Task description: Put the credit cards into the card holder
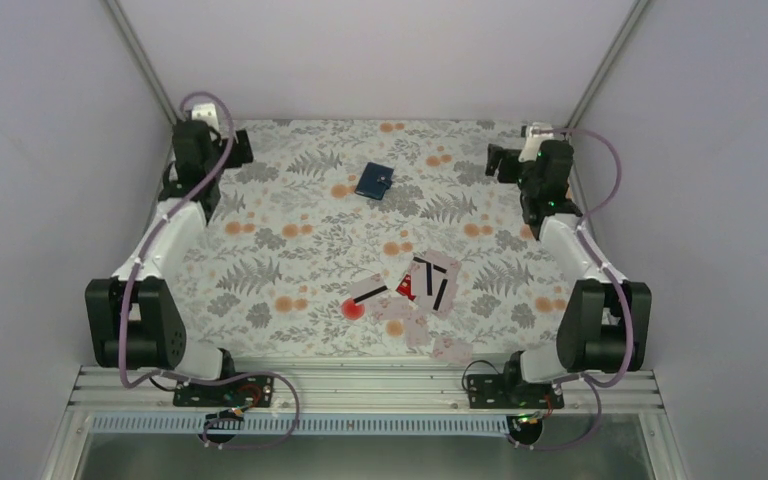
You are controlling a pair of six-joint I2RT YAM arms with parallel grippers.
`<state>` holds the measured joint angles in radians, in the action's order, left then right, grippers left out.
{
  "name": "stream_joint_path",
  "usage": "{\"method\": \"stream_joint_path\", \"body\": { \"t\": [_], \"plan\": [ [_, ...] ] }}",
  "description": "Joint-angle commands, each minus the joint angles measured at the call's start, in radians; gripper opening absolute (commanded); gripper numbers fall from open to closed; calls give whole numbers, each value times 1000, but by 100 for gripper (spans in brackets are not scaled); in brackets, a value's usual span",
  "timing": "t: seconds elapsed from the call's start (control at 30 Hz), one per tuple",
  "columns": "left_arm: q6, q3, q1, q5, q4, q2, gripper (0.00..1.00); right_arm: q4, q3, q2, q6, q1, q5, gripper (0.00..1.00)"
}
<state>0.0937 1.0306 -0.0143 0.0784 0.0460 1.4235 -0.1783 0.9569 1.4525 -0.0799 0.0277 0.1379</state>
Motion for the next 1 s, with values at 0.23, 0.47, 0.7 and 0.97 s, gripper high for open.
{"method": "stream_joint_path", "body": {
  "t": [0.23,0.47,0.7,0.97],
  "plan": [
    [98,386,-6,-57,-454,109,100,453,435,67,-228,10,-158,99],
    [90,704,35,-124,-726,317,100,599,575,127,-240,12,-81,99],
    [48,971,170,-134,-890,530,100,671,555,126,-286,12,-26,99],
    [87,1181,301,-177,-978,762,100,707,441,99,-322,10,51,99]
  ]
}}
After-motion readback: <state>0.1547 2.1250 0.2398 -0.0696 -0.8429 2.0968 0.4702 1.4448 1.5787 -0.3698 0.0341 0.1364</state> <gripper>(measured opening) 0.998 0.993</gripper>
